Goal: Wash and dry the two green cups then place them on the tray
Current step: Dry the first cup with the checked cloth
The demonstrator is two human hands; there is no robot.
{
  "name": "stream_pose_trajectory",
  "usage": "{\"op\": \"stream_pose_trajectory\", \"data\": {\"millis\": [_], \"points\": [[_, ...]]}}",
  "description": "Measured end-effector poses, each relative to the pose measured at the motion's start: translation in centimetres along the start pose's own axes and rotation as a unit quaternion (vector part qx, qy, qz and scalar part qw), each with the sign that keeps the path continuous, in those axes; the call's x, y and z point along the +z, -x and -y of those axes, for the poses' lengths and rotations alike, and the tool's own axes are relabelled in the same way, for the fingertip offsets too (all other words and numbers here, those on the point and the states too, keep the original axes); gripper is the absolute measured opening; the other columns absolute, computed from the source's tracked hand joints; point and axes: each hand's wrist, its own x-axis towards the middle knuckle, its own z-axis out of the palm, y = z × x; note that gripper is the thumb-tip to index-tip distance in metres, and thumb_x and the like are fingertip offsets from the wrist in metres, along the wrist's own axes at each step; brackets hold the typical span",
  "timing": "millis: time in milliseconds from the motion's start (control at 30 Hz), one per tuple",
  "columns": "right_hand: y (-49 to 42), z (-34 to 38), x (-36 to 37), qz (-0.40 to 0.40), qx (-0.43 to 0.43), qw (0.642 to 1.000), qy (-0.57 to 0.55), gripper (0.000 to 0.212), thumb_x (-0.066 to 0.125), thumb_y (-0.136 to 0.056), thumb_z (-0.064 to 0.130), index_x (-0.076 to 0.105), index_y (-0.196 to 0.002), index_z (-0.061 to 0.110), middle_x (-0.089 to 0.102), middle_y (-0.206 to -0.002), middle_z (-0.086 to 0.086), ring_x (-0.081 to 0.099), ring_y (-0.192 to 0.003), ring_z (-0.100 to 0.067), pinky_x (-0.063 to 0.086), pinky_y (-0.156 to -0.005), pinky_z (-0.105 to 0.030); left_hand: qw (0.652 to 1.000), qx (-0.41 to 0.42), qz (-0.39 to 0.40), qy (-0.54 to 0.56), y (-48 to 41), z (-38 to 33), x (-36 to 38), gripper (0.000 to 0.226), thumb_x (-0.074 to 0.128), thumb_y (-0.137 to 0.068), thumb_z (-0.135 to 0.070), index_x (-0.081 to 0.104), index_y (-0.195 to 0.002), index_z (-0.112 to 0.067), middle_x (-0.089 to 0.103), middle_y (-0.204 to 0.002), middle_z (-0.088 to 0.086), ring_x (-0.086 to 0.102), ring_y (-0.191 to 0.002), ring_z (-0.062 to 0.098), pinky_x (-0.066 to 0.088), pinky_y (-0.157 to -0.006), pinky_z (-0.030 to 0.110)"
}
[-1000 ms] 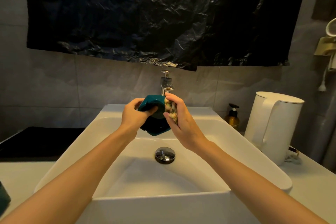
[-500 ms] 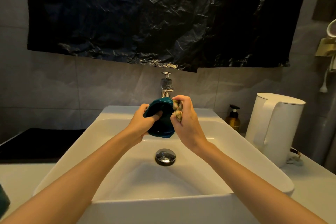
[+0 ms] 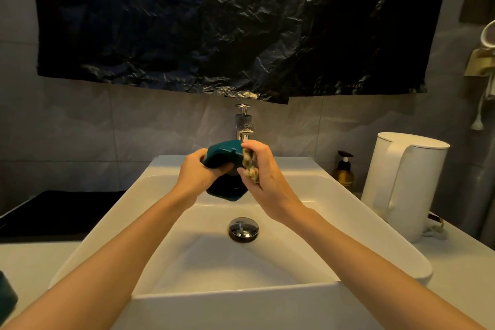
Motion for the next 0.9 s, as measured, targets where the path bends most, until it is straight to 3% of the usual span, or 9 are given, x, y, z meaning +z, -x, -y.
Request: {"op": "stream_pose_trajectory", "data": {"millis": [100, 267, 367, 567, 733, 833, 900], "points": [[0.2, 0.1, 0.4, -0.008, 0.005, 1.0, 0.006, 0.048, 0.053, -0.095, 0.016, 0.03, -0.137, 0.013, 0.034, -0.139, -0.006, 0.042, -0.122, -0.017, 0.045, -0.101, -0.037, 1.0, -0.007, 0.001, 0.028, 0.0, -0.1, 0.0, 0.029, 0.071, -0.081, -0.017, 0.056, -0.106, -0.02, 0.064, -0.099, -0.002, 0.06, -0.093, 0.017, 0.045, -0.066, 0.017], [-0.2, 0.4, -0.2, -0.016, -0.038, 0.997, 0.061, 0.036, 0.054, -0.093, 0.009, 0.045, -0.128, 0.008, 0.041, -0.138, -0.007, 0.042, -0.125, -0.021, 0.041, -0.105, -0.032, 0.996, 0.041, 0.059, -0.052, 0.6, 0.3, 0.8, 0.035, 0.075, -0.078, -0.02, 0.058, -0.108, -0.019, 0.065, -0.095, -0.003, 0.06, -0.088, 0.012, 0.048, -0.073, 0.021], [0.2, 0.1, 0.0, -0.014, -0.012, 0.999, 0.029, 0.042, 0.054, -0.093, 0.008, 0.04, -0.133, 0.01, 0.038, -0.14, -0.006, 0.041, -0.126, -0.02, 0.04, -0.106, -0.036, 0.999, 0.001, 0.033, 0.006, 0.4, 0.2, 0.6, 0.033, 0.073, -0.079, -0.017, 0.058, -0.108, -0.018, 0.065, -0.097, -0.001, 0.061, -0.092, 0.016, 0.048, -0.072, 0.021], [0.2, 0.4, 0.7, -0.051, 0.019, 0.998, -0.006, 0.049, 0.051, -0.095, 0.019, 0.027, -0.137, 0.022, 0.033, -0.139, -0.003, 0.041, -0.123, -0.013, 0.044, -0.102, -0.036, 0.989, -0.08, 0.01, 0.123, 0.4, -0.3, 0.5, 0.036, 0.07, -0.082, -0.014, 0.058, -0.116, -0.011, 0.066, -0.109, 0.007, 0.061, -0.103, 0.026, 0.051, -0.092, 0.043], [0.0, 0.7, 0.6, -0.084, 0.053, 0.995, -0.025, 0.045, 0.052, -0.092, 0.011, 0.035, -0.134, 0.013, 0.038, -0.128, -0.005, 0.044, -0.107, -0.003, 0.048, -0.093, -0.023, 0.98, -0.086, 0.047, 0.172, 0.8, -0.5, 0.9, 0.019, 0.066, -0.085, -0.011, 0.059, -0.099, -0.022, 0.067, -0.102, 0.003, 0.062, -0.101, 0.026, 0.055, -0.083, 0.041], [-0.2, 0.7, 0.0, -0.114, 0.08, 0.99, -0.006, 0.044, 0.053, -0.09, 0.0, 0.04, -0.13, 0.013, 0.042, -0.125, -0.006, 0.045, -0.101, 0.002, 0.048, -0.088, -0.014, 0.976, -0.1, 0.102, 0.164, 1.1, -0.8, 1.4, 0.015, 0.06, -0.09, -0.016, 0.056, -0.101, -0.026, 0.064, -0.106, 0.002, 0.061, -0.102, 0.021, 0.056, -0.073, 0.032], [-0.4, 0.6, -0.5, -0.129, 0.094, 0.987, 0.01, 0.041, 0.053, -0.091, 0.0, 0.041, -0.128, 0.013, 0.043, -0.125, -0.005, 0.044, -0.098, 0.001, 0.047, -0.085, -0.009, 0.972, -0.113, 0.147, 0.145, 1.2, -1.0, 1.6, 0.02, 0.058, -0.092, -0.023, 0.054, -0.111, -0.025, 0.062, -0.114, 0.003, 0.059, -0.104, 0.019, 0.056, -0.074, 0.03]]}}
